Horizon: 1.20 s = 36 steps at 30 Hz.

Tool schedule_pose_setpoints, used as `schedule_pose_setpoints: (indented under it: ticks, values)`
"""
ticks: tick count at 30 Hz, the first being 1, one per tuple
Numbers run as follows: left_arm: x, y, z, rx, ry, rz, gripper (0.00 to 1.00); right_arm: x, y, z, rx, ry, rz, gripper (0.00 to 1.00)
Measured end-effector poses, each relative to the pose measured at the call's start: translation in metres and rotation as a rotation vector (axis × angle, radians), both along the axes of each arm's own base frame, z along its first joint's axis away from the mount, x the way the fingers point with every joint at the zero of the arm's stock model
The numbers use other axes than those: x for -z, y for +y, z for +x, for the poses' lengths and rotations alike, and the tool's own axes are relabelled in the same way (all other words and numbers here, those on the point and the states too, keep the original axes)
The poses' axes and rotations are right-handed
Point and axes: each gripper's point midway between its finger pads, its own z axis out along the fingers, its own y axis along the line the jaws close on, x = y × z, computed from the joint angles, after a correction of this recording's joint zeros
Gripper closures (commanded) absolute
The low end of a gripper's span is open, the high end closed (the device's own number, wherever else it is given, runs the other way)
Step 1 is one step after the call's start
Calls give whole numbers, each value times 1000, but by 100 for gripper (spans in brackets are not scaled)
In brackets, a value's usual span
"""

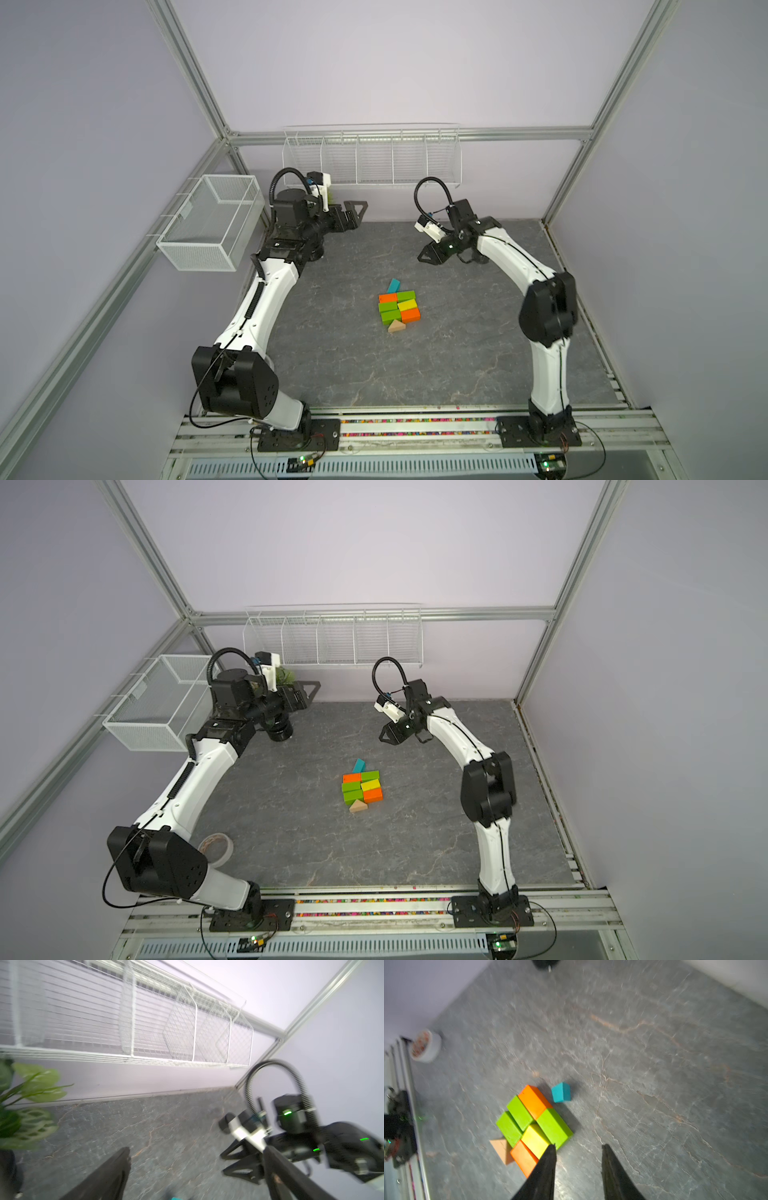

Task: Assemble a piece of candy with building blocks
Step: Assemble the building block at the center of the board, then adjust the building block at the center of the board.

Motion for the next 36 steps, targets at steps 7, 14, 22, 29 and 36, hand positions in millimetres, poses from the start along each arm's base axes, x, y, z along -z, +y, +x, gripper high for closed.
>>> schedule_pose_setpoints:
  ticks: [7, 14, 22, 29, 36]
  values:
    - [15, 52, -34, -180, 7, -225, 24, 47, 36, -10, -172, 116, -65, 61]
    - [31, 50, -44, -174, 52, -265, 27, 44, 55, -27, -251, 135, -62, 60]
    - [75, 44, -52, -153, 173, -271, 29, 73, 69, -40, -283, 180, -104, 58]
    - [75, 41, -56, -128, 177, -273, 29, 90, 63, -31, -250, 168, -161, 56]
    - [88, 38, -60, -111, 210, -272, 29, 84, 65, -19, -219, 103, -189, 54]
